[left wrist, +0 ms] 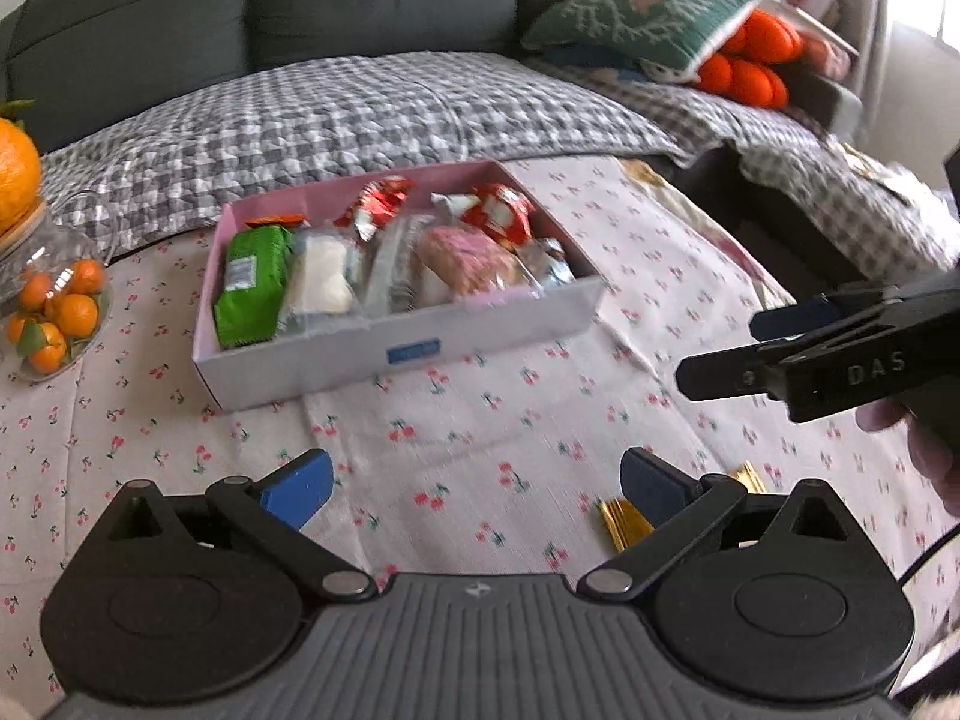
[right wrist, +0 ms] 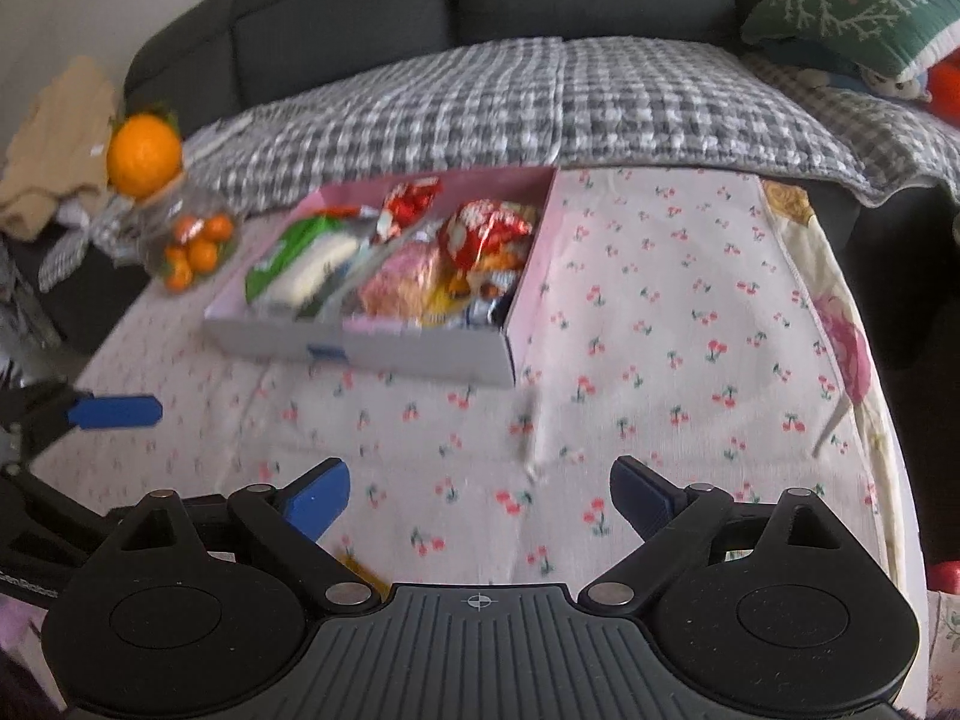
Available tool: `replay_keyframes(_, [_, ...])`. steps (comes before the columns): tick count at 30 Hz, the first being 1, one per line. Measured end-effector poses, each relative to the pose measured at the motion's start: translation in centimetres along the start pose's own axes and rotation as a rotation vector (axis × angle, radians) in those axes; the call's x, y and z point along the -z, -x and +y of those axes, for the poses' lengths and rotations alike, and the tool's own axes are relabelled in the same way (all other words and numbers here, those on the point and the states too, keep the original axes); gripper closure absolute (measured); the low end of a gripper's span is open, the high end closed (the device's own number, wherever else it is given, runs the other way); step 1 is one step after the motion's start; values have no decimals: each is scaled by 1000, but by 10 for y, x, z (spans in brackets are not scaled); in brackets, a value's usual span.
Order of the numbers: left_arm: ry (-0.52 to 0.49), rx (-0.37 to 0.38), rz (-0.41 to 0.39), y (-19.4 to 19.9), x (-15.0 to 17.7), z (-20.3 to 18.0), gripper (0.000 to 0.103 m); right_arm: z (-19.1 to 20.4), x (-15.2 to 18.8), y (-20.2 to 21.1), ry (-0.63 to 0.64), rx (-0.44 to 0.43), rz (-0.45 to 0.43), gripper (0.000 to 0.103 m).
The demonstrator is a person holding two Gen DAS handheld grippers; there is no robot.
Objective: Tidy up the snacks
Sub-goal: 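Move both tools back toward the gold bar and wafer biscuit, then grasp the square wafer biscuit with the left tool while the right grasps the gold bar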
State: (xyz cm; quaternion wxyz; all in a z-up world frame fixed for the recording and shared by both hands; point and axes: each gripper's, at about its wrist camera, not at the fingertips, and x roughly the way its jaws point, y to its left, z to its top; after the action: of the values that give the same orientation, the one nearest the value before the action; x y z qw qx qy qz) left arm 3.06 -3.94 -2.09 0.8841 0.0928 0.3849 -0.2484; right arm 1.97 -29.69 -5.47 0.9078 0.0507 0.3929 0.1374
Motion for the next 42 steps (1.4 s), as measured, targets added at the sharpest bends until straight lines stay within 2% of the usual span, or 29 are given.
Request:
replay_keyframes(4, [-42, 28, 23, 0, 12, -11, 1, 2, 12, 0, 72, -24, 39, 8])
replay_keyframes(14, [-157, 169, 60, 2, 37, -33, 2, 9, 37, -4, 236, -33, 129, 8])
replay_keyframes(23, [-260, 323, 119, 2, 50, -45, 13, 17, 45, -12, 333, -23, 181, 8])
replay_keyframes(26, [-292, 354, 156, 0, 56, -49, 23, 20, 50, -16, 372, -13, 205, 8])
replay_keyframes(31, [-326, 341, 182, -3, 62, -51, 44, 23, 54, -18, 404, 1, 202, 5])
replay_keyframes(33, [-328, 332, 182, -4, 61, -51, 46, 22, 54, -19, 397, 3, 196, 5])
replay_keyframes(37, [-299, 298, 173, -7, 57, -46, 59, 20, 52, -22, 368, 12, 174, 4])
replay_keyframes(42, [-239, 234, 154, -12, 50, -35, 68, 15, 45, -29, 315, 27, 169, 3])
